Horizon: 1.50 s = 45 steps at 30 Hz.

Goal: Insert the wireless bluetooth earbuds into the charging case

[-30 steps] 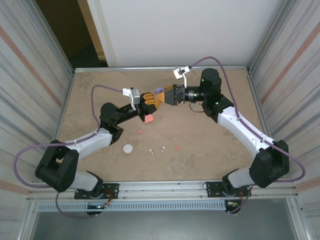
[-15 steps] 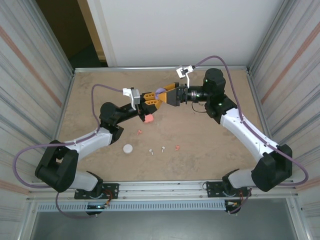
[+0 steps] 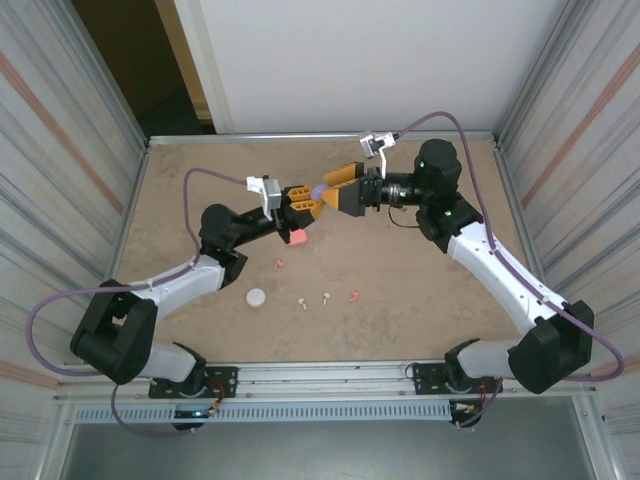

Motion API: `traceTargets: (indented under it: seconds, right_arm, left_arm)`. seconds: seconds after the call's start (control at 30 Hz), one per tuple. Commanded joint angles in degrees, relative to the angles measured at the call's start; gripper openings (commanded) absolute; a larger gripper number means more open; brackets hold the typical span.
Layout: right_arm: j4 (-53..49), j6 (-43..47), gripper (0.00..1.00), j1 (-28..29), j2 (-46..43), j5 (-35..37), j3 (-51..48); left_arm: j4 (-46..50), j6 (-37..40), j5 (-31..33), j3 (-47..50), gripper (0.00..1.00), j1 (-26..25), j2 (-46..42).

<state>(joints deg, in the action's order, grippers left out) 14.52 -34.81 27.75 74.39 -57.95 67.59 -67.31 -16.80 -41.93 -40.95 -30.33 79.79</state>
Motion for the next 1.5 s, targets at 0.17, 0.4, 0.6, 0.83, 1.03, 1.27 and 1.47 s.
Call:
traceTargets:
  seconds: [0.17,0.4,0.6,0.83,1.03,1.27,1.47]
  right_arm:
    - [-3.4,9.21,0.88,-3.07,-6.05,3.4,-4.39]
    - [-1.08,16.06,0.89,-4.36,-10.52,3.37,-10.03]
    - [1.9,17.76,0.82,-4.41,-9.26,0.66,-10.52]
    - [3.17,18.37,0.72,-3.02,-7.42,-0.64,-9.76]
    - [0.81,20.42,0.65,-1.87,-6.23,0.29,-9.34]
    - [-1.08,21.17,0.49,-1.25,-5.02,1.42,-9.04]
    - [-2.34,22.19,0.43,-0.77,-4.56,2.01,-8.81]
  left_arm:
    - [-1.35,-2.08,-2.26,-2.2,0.0,0.62,0.2]
    - [0.69,-2.1,-5.37,-3.43,0.0,0.62,0.17]
    - [-1.59,-4.36,-9.13,-4.62,0.0,0.62,1.85]
    - [-2.1,-5.08,-10.24,-4.85,0.0,0.62,2.04]
    - [-1.95,-5.28,-10.97,-5.12,0.0,0.66,2.17]
    - [-2.65,-5.88,-10.98,-5.2,0.0,0.62,2.48]
    - [-3.08,-6.63,-10.92,-5.54,0.0,0.62,3.1]
